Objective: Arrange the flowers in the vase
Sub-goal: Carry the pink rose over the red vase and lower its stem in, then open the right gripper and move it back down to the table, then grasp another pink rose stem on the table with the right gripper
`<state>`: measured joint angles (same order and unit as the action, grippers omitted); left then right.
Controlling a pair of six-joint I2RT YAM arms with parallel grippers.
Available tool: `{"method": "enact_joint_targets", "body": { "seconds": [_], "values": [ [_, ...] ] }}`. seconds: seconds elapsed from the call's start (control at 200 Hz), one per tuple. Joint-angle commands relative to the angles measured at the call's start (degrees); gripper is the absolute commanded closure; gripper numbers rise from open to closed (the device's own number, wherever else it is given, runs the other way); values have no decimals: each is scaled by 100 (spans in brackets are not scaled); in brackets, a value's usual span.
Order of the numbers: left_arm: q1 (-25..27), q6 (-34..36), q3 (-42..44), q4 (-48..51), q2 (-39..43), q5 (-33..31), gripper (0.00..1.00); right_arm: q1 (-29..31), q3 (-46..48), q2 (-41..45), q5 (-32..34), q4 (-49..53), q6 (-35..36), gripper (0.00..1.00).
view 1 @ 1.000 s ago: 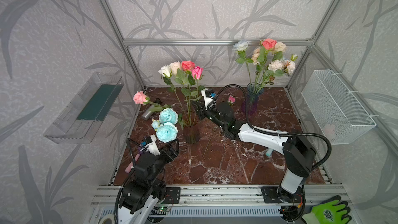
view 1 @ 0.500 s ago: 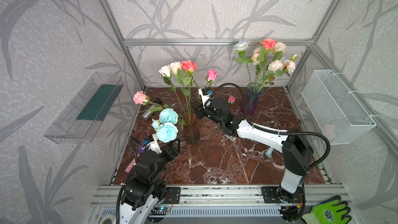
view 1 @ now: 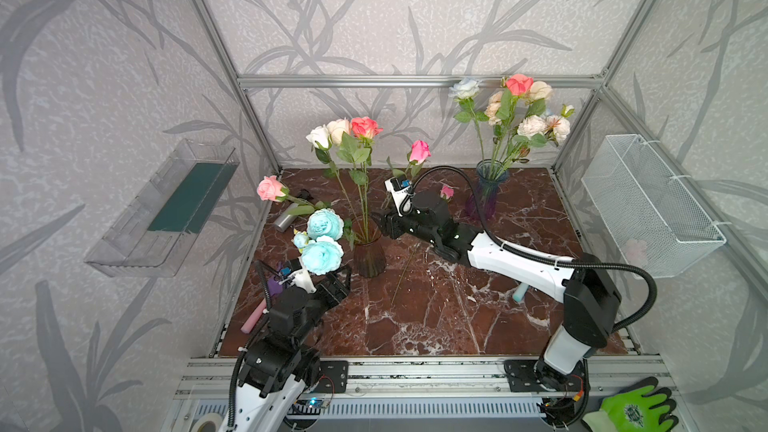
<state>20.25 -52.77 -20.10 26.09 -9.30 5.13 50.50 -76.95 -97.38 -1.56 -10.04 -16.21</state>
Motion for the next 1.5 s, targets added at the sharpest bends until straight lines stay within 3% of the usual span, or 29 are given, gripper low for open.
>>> {"method": "enact_joint_targets", "body": {
  "seconds": [0.0, 0.2, 0.445, 0.61, 0.66, 0.765, 0.88, 0.97, 1.165, 1.494],
  "values": [
    [-4, -103, 43, -290, -95, 117, 17, -61, -40, 285, -300, 275, 56, 32],
    [-4, -45, -29, -183, -68, 131, 17, -69, 398, 697, -465, 508, -62, 24],
    [1, -24, -8, -226, -63, 127, 17, -68, 1435, 1521, -424, 593, -231, 24],
    [-3, 8, 14, -200, -63, 142, 17, -106, 2218, 2037, 754, 635, -379, 24],
    [-1, -25, 84, -300, -72, 159, 17, -234, 2351, 1997, 907, 606, -523, 25],
    [-4, -92, 175, -430, -98, 225, 17, -866, 2396, 1560, 463, 707, -1139, 32],
    [-4, -73, 175, -351, -34, 258, 17, -1384, 2010, 788, 649, 1122, -1474, 45],
    [-4, -62, 199, -268, 73, 252, 17, -1605, 1075, -81, 933, 2130, -1536, 56],
    [-5, -209, 309, -102, 137, 256, 17, -1630, -896, -1819, 857, 3612, -1443, 54],
    [-9, -330, 473, -357, -1, 405, 17, -1482, -2036, -2888, 1044, 4292, -1753, 49]
  ]
}}
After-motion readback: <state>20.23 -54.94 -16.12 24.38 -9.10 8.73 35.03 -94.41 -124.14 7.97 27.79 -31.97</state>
